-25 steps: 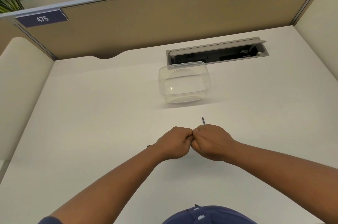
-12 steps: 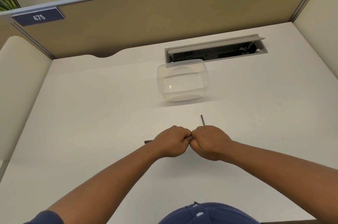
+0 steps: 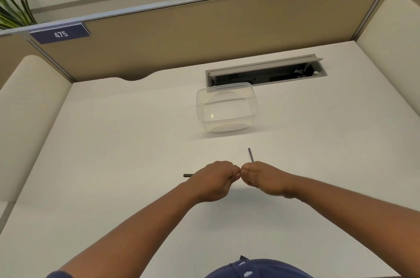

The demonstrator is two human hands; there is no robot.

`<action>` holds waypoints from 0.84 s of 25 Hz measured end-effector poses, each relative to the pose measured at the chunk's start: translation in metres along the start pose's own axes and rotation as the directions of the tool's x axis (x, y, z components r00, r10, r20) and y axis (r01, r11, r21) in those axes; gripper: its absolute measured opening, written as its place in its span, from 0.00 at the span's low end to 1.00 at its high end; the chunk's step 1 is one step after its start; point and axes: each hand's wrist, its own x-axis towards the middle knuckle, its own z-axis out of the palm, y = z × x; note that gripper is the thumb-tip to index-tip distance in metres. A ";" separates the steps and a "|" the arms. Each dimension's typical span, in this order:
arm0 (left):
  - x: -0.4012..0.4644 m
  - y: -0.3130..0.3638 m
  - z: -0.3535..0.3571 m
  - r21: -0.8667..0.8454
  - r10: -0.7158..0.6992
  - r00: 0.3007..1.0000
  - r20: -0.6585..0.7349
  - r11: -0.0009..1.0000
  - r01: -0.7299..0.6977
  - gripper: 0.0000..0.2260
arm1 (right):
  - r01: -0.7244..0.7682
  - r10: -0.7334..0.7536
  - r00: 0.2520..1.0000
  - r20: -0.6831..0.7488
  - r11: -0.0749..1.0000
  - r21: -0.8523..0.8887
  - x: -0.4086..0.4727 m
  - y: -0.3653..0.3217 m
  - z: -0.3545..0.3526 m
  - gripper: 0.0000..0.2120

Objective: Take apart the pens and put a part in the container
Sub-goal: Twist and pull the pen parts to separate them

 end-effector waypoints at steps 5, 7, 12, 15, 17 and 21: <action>-0.003 0.000 -0.009 -0.223 -0.080 0.989 0.124 0.969 0.107 0.10 | 0.247 -0.401 0.916 -0.033 0.625 -0.740 -0.015 0.011 0.007 0.10; -0.006 0.005 -0.009 -0.201 -0.043 0.998 0.056 0.978 0.053 0.12 | 0.223 -0.385 0.916 -0.113 0.723 -0.654 -0.018 0.012 0.010 0.11; -0.008 0.016 -0.007 0.066 0.053 0.994 -0.091 0.997 -0.047 0.11 | -0.171 0.165 0.985 0.048 0.915 0.366 -0.021 -0.007 0.007 0.19; -0.009 0.017 -0.006 0.099 0.014 0.987 -0.161 0.995 0.002 0.09 | -0.196 0.190 0.980 0.052 0.909 0.369 -0.023 -0.010 0.004 0.18; -0.011 0.014 -0.006 0.153 0.018 0.982 -0.186 0.988 0.011 0.10 | -0.180 0.193 0.981 0.001 0.911 0.371 -0.024 -0.008 0.003 0.18; -0.013 0.015 -0.009 0.005 0.002 0.985 -0.172 1.000 -0.002 0.16 | 0.120 -0.114 0.955 -0.275 0.993 0.004 -0.026 0.005 0.009 0.18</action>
